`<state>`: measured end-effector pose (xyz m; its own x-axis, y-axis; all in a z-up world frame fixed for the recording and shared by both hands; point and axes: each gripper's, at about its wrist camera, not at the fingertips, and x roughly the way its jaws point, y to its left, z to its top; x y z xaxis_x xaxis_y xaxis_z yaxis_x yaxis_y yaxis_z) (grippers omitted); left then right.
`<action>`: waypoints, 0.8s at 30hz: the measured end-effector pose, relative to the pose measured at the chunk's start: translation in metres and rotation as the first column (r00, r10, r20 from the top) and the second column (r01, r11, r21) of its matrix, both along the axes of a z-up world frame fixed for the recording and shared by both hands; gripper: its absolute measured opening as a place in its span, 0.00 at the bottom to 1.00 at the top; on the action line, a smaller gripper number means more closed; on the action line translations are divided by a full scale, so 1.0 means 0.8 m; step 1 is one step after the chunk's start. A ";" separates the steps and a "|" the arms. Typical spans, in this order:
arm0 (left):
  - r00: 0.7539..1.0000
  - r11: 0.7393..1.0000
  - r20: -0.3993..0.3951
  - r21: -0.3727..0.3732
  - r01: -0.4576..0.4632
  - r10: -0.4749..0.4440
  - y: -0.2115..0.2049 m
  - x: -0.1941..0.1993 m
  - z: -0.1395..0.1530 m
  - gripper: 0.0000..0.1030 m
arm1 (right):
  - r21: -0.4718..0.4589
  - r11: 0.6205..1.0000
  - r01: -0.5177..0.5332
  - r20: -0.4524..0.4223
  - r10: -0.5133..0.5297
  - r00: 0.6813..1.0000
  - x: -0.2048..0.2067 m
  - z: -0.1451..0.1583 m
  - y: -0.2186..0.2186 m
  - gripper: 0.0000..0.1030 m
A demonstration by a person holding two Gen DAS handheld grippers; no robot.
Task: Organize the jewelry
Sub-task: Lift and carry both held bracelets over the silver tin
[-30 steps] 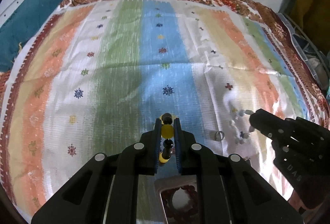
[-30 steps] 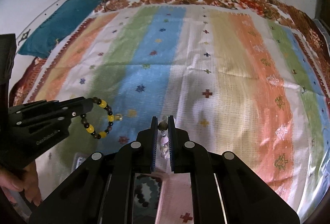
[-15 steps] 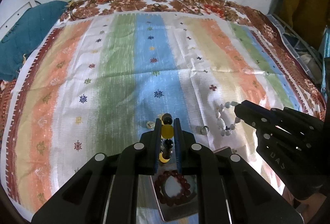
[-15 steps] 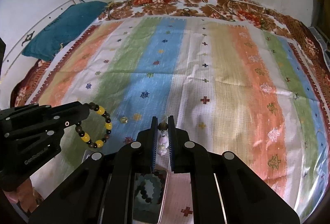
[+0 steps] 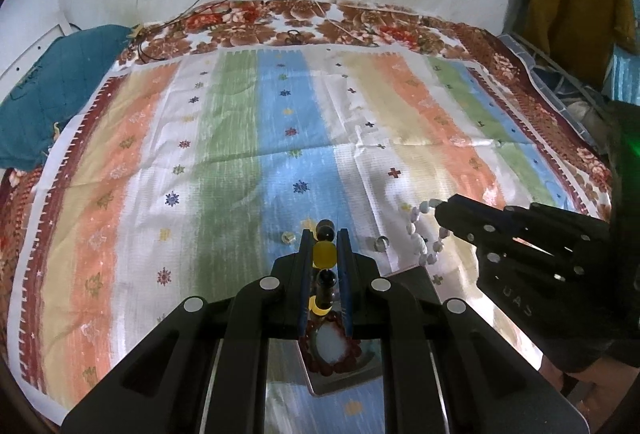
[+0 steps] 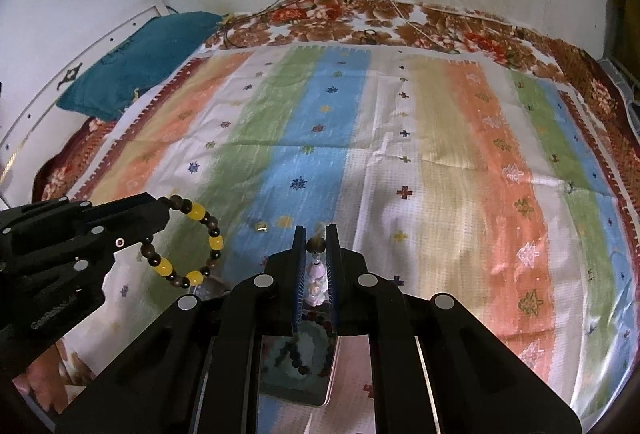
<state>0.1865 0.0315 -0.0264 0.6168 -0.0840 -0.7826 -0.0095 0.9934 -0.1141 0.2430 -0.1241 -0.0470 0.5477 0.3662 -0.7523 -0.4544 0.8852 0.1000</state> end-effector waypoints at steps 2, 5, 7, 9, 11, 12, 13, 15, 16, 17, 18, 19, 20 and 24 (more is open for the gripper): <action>1.000 1.000 0.003 0.001 0.003 -0.003 -0.001 -0.005 0.001 0.11 | 0.002 1.000 -0.001 0.003 0.001 1.000 -0.003 0.001 -0.001 0.10; 1.000 1.000 0.009 -0.001 0.010 -0.010 -0.004 -0.013 0.003 0.11 | 0.011 1.000 -0.008 0.004 0.008 1.000 -0.009 0.002 -0.003 0.10; 1.000 1.000 0.016 -0.002 0.015 -0.015 -0.006 -0.019 0.005 0.11 | 0.016 1.000 -0.013 0.006 0.013 1.000 -0.014 0.004 -0.004 0.10; 1.000 1.000 0.022 -0.007 0.015 -0.015 -0.007 -0.024 0.007 0.11 | 0.019 1.000 -0.021 0.006 0.021 1.000 -0.020 0.005 -0.004 0.10; 0.999 1.000 0.025 -0.017 0.020 -0.020 -0.009 -0.031 0.008 0.11 | 0.019 1.000 -0.025 0.006 0.025 1.000 -0.026 0.005 -0.003 0.10; 0.999 1.000 0.026 -0.022 0.020 -0.019 -0.009 -0.033 0.009 0.11 | 0.019 0.999 -0.027 0.005 0.027 1.000 -0.029 0.005 -0.003 0.10; 0.999 0.999 0.027 -0.028 0.023 -0.022 -0.011 -0.036 0.009 0.11 | 0.020 0.999 -0.029 0.003 0.029 1.000 -0.032 0.004 -0.002 0.10; 0.999 0.999 0.025 -0.022 0.037 -0.036 -0.016 -0.043 0.009 0.11 | 0.020 0.999 -0.032 -0.001 0.032 0.999 -0.038 0.003 0.000 0.10; 0.999 0.999 0.024 -0.017 0.039 -0.039 -0.017 -0.045 0.008 0.11 | 0.019 0.999 -0.031 -0.003 0.031 1.000 -0.040 0.002 0.000 0.10; 0.999 0.999 0.022 -0.011 0.039 -0.039 -0.019 -0.048 0.007 0.11 | 0.019 0.999 -0.030 -0.004 0.030 1.000 -0.042 0.001 0.001 0.10; 0.999 0.999 0.021 -0.006 0.043 -0.042 -0.022 -0.051 0.006 0.11 | 0.019 0.999 -0.030 -0.005 0.030 1.000 -0.044 0.000 0.000 0.10; 0.999 0.999 0.021 -0.003 0.044 -0.044 -0.024 -0.053 0.006 0.11 | 0.018 0.999 -0.030 -0.007 0.030 1.000 -0.046 0.000 0.000 0.10; 0.999 0.999 0.023 0.000 0.041 -0.041 -0.025 -0.056 0.006 0.11 | 0.018 0.999 -0.028 -0.008 0.028 1.000 -0.047 -0.001 -0.001 0.10; 0.999 0.999 0.027 0.001 0.038 -0.038 -0.026 -0.063 0.005 0.11 | 0.018 0.999 -0.028 -0.015 0.029 0.999 -0.055 -0.004 -0.005 0.10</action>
